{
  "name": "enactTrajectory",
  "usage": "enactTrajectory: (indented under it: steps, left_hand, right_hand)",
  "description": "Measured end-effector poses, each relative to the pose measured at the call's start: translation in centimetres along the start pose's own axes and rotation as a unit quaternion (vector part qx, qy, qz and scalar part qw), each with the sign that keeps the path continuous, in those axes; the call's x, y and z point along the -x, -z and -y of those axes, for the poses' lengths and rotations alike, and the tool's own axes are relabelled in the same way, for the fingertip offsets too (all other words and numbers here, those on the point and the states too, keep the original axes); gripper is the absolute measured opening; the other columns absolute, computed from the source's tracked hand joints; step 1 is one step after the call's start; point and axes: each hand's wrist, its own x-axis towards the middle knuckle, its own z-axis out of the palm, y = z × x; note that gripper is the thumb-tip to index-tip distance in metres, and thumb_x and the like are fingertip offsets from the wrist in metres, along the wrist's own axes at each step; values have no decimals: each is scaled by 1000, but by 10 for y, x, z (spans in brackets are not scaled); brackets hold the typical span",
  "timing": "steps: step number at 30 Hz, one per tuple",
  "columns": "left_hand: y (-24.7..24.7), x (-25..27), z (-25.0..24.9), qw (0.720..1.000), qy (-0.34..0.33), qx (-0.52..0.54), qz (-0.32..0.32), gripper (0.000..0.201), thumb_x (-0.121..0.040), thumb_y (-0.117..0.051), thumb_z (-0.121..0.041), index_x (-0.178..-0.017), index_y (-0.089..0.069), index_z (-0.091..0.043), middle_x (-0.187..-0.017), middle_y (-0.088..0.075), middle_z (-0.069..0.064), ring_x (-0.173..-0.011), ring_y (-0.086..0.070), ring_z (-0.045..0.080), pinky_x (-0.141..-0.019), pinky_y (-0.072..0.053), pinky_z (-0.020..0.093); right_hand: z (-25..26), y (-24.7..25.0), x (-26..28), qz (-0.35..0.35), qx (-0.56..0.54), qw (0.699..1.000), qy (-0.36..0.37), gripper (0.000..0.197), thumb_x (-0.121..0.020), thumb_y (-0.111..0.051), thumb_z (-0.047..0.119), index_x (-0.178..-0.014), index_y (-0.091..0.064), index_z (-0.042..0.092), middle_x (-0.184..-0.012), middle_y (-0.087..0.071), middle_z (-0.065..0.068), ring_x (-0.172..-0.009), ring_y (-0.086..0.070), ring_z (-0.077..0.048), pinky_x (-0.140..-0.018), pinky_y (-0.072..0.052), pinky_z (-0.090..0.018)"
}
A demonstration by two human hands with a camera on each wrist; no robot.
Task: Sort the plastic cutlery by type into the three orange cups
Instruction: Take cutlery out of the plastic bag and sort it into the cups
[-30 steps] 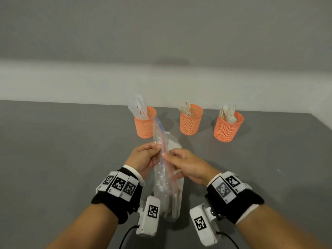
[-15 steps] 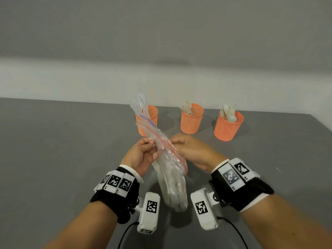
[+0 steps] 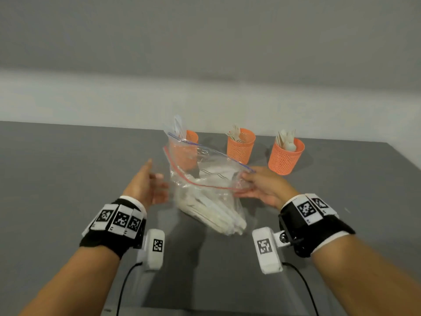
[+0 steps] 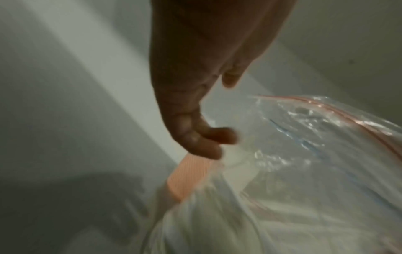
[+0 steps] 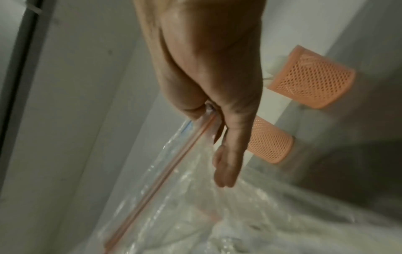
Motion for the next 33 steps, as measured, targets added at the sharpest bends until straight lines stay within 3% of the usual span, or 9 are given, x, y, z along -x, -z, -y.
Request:
enactTrajectory:
  steps: [4, 8, 13, 16, 19, 21, 26, 29, 33]
  left_hand:
    - [-19, 5, -26, 967, -139, -212, -13, 47, -83, -55, -55, -114, -49, -20, -95, -52, 3, -82, -54, 18, -73, -47, 32]
    - [-29, 5, -12, 898, -147, -403, 97, 9, -83, -67, -21, -76, -61, -21, -72, -55, -3, -64, -51, 12, -59, -44, 23]
    - [-19, 15, 18, 889, -80, -400, 208, 25, -80, -66, -36, -76, -60, -13, -72, -54, 0, -63, -52, 11, -61, -49, 22]
    - [-35, 27, 36, 791, -124, -568, 189, 43, -77, -66, -50, -64, -43, -15, -66, -41, -4, -59, -40, 11, -56, -34, 19]
    - [-40, 27, 54, 720, -173, -658, 134, 36, -80, -64, -27, -55, -38, -23, -68, -52, 0, -70, -52, 21, -57, -34, 18]
    - [-27, 18, 55, 757, -180, -626, 46, 32, -82, -57, -16, -55, -40, -21, -78, -58, 12, -82, -58, 32, -65, -40, 23]
    - [3, 5, 41, 989, 1, -146, 21, 15, -88, -54, 1, -76, -54, -7, -61, -59, 10, -39, -59, 15, -41, -53, 24]
    - [5, 3, 31, 985, 94, 106, 98, 21, -95, -36, 4, -86, -55, 4, -58, -69, 12, -50, -68, 17, -45, -56, 27]
    - [-2, 5, 32, 977, 117, 144, 103, 26, -82, -34, 8, -83, -60, 11, -62, -68, 18, -50, -67, 27, -42, -55, 31]
  right_hand:
    - [3, -5, -8, 10, -16, 999, 34, 19, -95, -42, 1, -89, -60, 2, -77, -64, -10, -66, -59, -20, -62, -50, -34]
    - [-2, -2, -10, 1, -163, 986, 38, 24, -94, -35, -7, -86, -56, -2, -62, -68, -9, -60, -69, -19, -59, -59, -35]
    - [-24, 10, -20, -83, -217, 972, -29, 22, -92, -38, -5, -76, -52, 1, -58, -51, -10, -54, -53, -21, -51, -56, -34]
    - [-29, 7, -17, -55, -174, 982, -51, 27, -92, -39, 1, -73, -58, 2, -66, -62, -13, -59, -61, -23, -61, -52, -34]
    - [-25, 13, -15, -17, -159, 986, -53, 39, -89, -35, 0, -61, -61, 0, -50, -63, -11, -45, -63, -17, -45, -52, -22]
    - [-26, 25, -10, 2, -157, 986, -57, 35, -89, -38, 0, -65, -63, 0, -47, -64, -8, -40, -62, -14, -39, -50, -19]
    - [-51, 45, -1, 92, 7, 989, -114, 19, -88, -52, 0, -96, -68, 5, -95, -69, -11, -77, -69, -17, -68, -59, -30]
    - [-61, 45, -2, 88, -34, 986, -134, 17, -91, -48, 0, -102, -61, -2, -93, -69, -16, -76, -72, -23, -68, -61, -33]
    - [-54, 40, -10, 26, -167, 980, -102, 17, -94, -36, -5, -95, -52, -5, -79, -70, -18, -66, -73, -26, -63, -59, -40]
